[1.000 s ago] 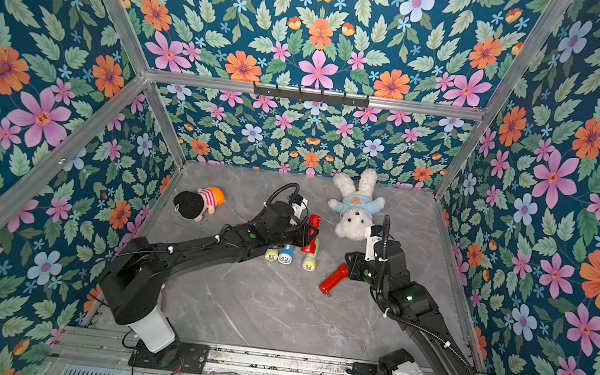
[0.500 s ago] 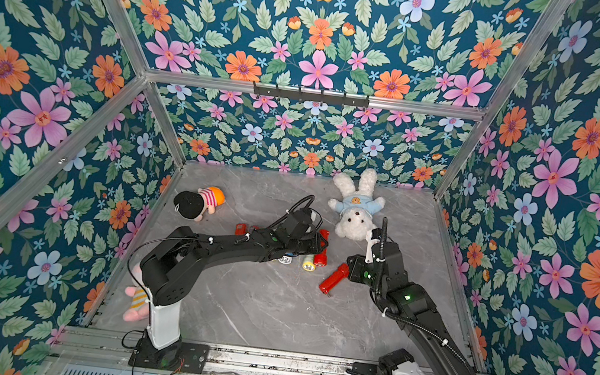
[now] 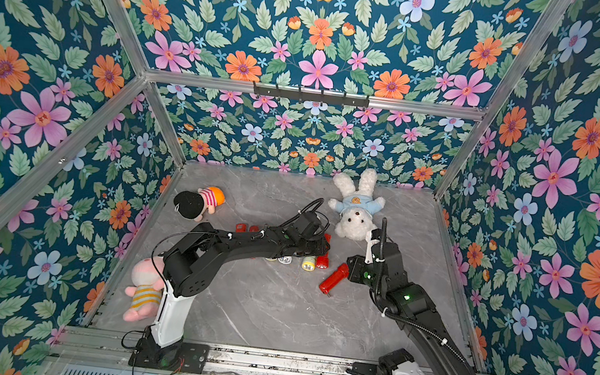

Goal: Close the plug at the bottom of the flashlight
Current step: Place the flashlight at the center of the board.

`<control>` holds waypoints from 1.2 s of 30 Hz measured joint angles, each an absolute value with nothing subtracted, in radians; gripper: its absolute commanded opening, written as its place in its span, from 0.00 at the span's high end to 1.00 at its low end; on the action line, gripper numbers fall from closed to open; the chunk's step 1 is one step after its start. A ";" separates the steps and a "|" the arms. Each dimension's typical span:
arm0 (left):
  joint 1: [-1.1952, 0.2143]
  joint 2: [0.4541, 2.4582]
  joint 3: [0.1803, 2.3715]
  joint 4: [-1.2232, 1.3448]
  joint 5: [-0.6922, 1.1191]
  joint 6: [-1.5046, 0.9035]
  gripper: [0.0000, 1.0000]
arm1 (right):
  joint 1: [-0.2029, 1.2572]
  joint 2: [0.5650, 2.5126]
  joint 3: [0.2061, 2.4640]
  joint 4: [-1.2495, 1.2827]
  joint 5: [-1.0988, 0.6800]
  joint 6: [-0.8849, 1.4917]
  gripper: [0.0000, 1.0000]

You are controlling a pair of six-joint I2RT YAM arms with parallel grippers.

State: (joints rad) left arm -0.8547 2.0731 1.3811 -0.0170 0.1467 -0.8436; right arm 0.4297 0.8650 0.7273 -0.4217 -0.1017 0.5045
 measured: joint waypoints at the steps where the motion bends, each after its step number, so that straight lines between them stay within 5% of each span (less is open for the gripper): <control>1: -0.855 2.073 1.378 -0.024 0.141 -0.836 1.00 | 0.430 0.865 0.727 -0.422 -0.102 0.505 0.77; 9: -0.838 2.060 1.344 -0.049 0.128 -0.834 0.99 | 0.430 0.861 0.717 -0.421 -0.102 0.516 0.74; 15: -0.836 2.077 1.391 -0.101 0.128 -0.818 0.65 | 0.430 0.873 0.719 -0.422 -0.102 0.519 0.72; 24: -0.828 2.057 1.403 -0.180 0.086 -0.801 0.41 | 0.429 0.896 0.740 -0.411 -0.103 0.523 0.71; 34: -0.826 2.029 1.376 -0.171 0.071 -0.786 0.39 | 0.429 0.910 0.728 -0.392 -0.110 0.528 0.70; 36: -0.826 2.014 1.370 -0.163 0.071 -0.786 0.39 | 0.429 0.916 0.733 -0.389 -0.114 0.529 0.58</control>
